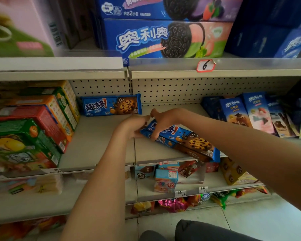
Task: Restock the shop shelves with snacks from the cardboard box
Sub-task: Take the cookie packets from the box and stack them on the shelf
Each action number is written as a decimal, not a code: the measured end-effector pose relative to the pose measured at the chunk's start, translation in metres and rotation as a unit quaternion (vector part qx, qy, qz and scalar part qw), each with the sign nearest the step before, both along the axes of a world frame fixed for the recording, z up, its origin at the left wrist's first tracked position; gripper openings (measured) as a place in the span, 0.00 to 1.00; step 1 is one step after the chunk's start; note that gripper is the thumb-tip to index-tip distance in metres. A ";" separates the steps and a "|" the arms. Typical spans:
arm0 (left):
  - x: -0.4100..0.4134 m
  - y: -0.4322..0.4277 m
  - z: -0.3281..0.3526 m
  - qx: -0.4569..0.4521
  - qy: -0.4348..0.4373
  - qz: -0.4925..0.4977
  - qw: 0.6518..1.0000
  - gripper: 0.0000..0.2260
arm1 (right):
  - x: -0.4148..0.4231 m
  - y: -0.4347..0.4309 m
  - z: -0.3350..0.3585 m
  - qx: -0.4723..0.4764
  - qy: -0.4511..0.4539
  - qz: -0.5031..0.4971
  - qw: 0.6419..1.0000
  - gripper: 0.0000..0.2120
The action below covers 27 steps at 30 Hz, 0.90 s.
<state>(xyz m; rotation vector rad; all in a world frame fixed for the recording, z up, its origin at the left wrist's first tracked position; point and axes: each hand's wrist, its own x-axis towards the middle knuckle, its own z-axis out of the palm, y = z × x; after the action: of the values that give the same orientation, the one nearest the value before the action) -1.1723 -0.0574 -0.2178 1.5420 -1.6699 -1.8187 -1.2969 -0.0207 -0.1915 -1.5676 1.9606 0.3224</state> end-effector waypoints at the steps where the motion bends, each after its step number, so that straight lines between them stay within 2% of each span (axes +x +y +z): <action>1: 0.002 0.003 0.002 0.039 0.015 -0.006 0.999 0.13 | 0.003 -0.001 0.002 -0.010 -0.014 0.006 1.000 0.52; 4: 0.012 0.008 0.006 0.098 0.043 0.004 0.994 0.14 | 0.013 -0.002 0.007 -0.034 -0.047 0.025 0.998 0.53; 8: 0.027 0.003 0.004 0.061 0.061 0.061 0.994 0.09 | 0.017 -0.002 0.013 -0.055 -0.109 0.020 0.992 0.54; 10: 0.045 -0.004 0.000 0.053 0.081 0.110 0.989 0.09 | 0.013 -0.003 0.016 -0.026 -0.143 0.013 0.989 0.46; 13: 0.080 -0.020 -0.009 0.040 0.125 0.221 0.966 0.06 | 0.007 -0.005 0.022 0.017 -0.135 0.035 0.990 0.23; 16: 0.107 -0.036 -0.017 -0.006 0.135 0.289 0.948 0.09 | 0.008 -0.013 0.017 -0.012 -0.104 0.046 0.993 0.21; 19: 0.115 -0.041 -0.019 -0.015 0.150 0.319 0.936 0.14 | 0.006 -0.025 0.000 -0.065 -0.104 0.006 0.992 0.19; 22: 0.115 -0.044 -0.019 -0.038 0.164 0.332 0.928 0.14 | 0.001 -0.034 -0.015 -0.106 -0.197 -0.118 0.967 0.18; 24: 0.115 -0.048 -0.021 -0.090 0.134 0.329 0.931 0.15 | 0.002 -0.038 -0.020 -0.127 -0.247 -0.162 0.947 0.16; 27: 0.118 -0.060 -0.027 -0.203 -0.035 0.287 0.935 0.18 | 0.007 -0.044 -0.026 -0.198 -0.278 -0.180 0.923 0.11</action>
<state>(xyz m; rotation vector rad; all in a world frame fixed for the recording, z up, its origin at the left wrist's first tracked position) -1.0547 -0.1170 -0.2449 1.6764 -1.3121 -1.0581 -1.2895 -0.0647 -0.2171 -1.2857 1.8538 -0.6428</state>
